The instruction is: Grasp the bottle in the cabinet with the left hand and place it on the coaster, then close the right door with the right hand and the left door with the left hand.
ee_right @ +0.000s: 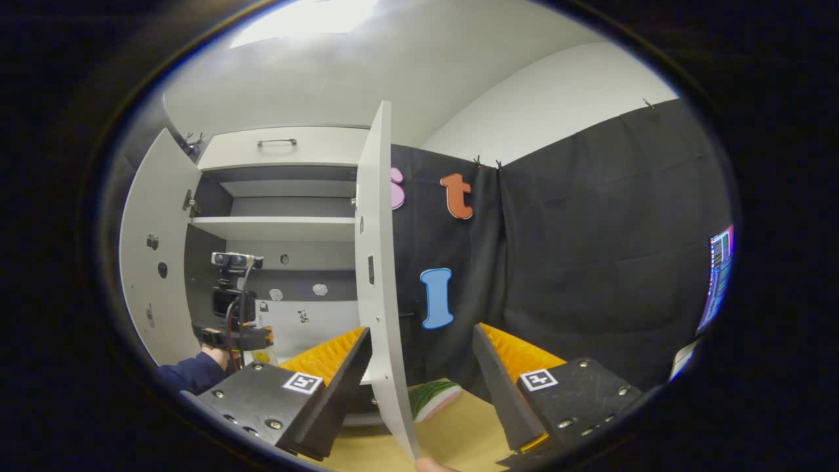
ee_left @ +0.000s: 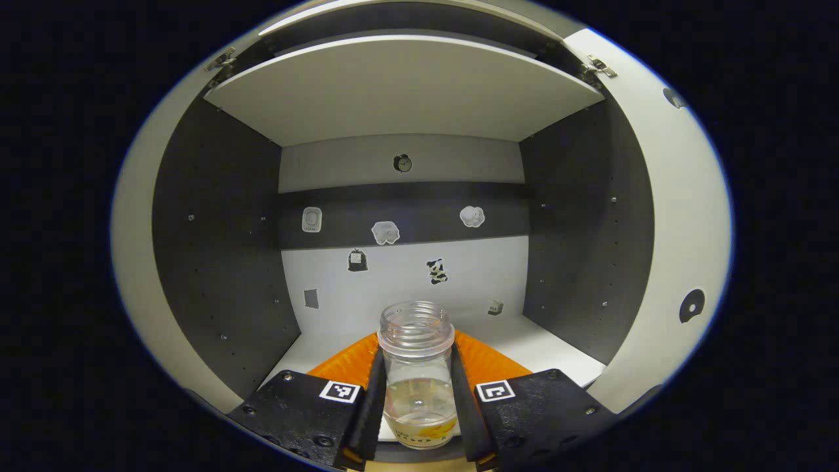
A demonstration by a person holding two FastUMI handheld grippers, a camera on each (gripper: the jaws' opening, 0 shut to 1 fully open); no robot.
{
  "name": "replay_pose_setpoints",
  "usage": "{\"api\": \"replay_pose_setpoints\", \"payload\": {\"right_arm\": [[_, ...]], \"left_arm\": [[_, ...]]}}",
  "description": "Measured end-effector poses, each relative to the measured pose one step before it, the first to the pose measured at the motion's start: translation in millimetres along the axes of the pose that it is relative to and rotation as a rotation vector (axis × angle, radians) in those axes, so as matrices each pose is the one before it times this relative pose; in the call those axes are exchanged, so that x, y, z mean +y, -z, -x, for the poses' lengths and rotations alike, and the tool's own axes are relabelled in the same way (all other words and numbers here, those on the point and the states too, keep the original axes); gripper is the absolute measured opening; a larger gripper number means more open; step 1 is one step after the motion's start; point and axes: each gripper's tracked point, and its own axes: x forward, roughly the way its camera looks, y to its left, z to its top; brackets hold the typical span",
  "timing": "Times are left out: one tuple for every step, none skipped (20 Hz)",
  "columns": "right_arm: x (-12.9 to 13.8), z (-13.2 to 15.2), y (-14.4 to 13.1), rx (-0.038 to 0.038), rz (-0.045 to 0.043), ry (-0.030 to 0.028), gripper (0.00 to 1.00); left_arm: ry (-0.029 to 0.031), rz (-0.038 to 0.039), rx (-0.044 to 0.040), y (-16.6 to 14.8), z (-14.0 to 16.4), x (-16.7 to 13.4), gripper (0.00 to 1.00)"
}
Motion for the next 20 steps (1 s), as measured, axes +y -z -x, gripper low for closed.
{"api": "replay_pose_setpoints", "payload": {"right_arm": [[-2.7, -0.28, 0.68, 0.00546, 0.00181, -0.00283, 0.94], [-2.32, -0.61, 1.94, 0.00607, 0.00309, -0.00479, 0.94], [-3.23, -0.65, 0.71, 0.00412, 0.00368, -0.0037, 0.94], [-2.67, 0.43, -0.08, 0.00259, 0.00165, -0.00544, 0.94], [-1.67, -0.1, -1.34, -0.00102, -0.00022, -0.00806, 0.94], [-1.5, -1.43, -1.58, -0.00355, -0.00054, -0.00771, 0.94], [-1.51, -1.45, -1.8, -0.00482, 0.0008, -0.00827, 0.94], [-2.13, -1.61, -0.86, -0.00322, 0.00205, -0.00806, 0.94], [-0.71, -0.92, -0.53, -0.00151, 0.0025, -0.00834, 0.94], [-0.28, -0.97, -0.36, -0.00105, 0.00298, -0.00965, 0.94], [-0.88, -0.82, -1.11, -0.00208, 0.00431, -0.00776, 0.94], [-1.18, -2.17, -0.01, -0.00209, 0.00525, -0.00668, 0.94], [-0.61, -2.05, 0.16, -0.00201, 0.00573, -0.00727, 0.94], [-1.22, -1.37, 0.17, 0.00068, 0.00572, -0.00574, 0.94], [-0.23, -0.99, 0.07, -0.00007, 0.00452, -0.00623, 0.94], [-0.28, -1.13, 0.32, -0.00074, 0.00371, -0.00525, 0.94], [-0.6, -0.91, 0.1, -0.00043, 0.00391, -0.0042, 0.94], [-0.79, -1.49, 1.19, 0.00027, 0.00442, -0.00584, 0.94], [-0.13, -1.7, 1.2, 0.00283, 0.00426, -0.00734, 0.94], [1.28, -2.14, 1.87, 0.00559, 0.0047, -0.00916, 0.94]], "left_arm": [[0.01797, 0.01212, -0.00085, 0.49, 11.52, -3.73, 0.5], [0.01365, 0.00853, -0.00218, 1.87, 11.41, -1.72, 0.5], [0.01037, 0.00238, -0.00125, 2.11, 12.85, -1.99, 0.5], [0.00965, -0.00258, -0.00286, 3.13, 12.65, -2.35, 0.5], [0.00964, -0.00463, -0.00112, 3.9, 12.92, -2.78, 0.5], [0.01256, -0.00407, 0.00119, 6.34, 13.13, -3.8, 0.5], [0.0159, 0.00208, 0.00648, 7.79, 12.7, -5.52, 0.5], [0.02598, 0.00319, 0.00954, 11.63, 11.23, -7.95, 0.5], [0.03002, 0.009, 0.01417, 13.56, 11.37, -8.77, 0.52], [0.03249, 0.01412, 0.02042, 16.58, 10.2, -9.13, 0.5], [0.03274, 0.01894, 0.02109, 17.92, 9.72, -10.41, 0.5], [0.03536, 0.01801, 0.01742, 17.13, 8.46, -9.68, 0.5], [0.03346, 0.01588, 0.01021, 16.94, 7.82, -9.06, 0.5], [0.02207, 0.01479, 0.0131, 16.96, 7.77, -6.99, 0.51], [0.0105, 0.01389, 0.01314, 17.2, 5.82, -3.65, 0.5], [0.00428, 0.02053, 0.01835, 18.22, 5.84, -1.79, 0.53], [0.00136, 0.02321, 0.02185, 18.01, 5.18, -1.46, 0.53], [-0.00204, 0.01596, 0.01829, 17.21, 4.09, 0.63, 0.51], [-0.00233, 0.01109, 0.01675, 16.37, 2.95, 0.77, 0.51], [-0.00982, 0.00726, 0.02138, 17.02, 3.03, 3.47, 0.51]]}}
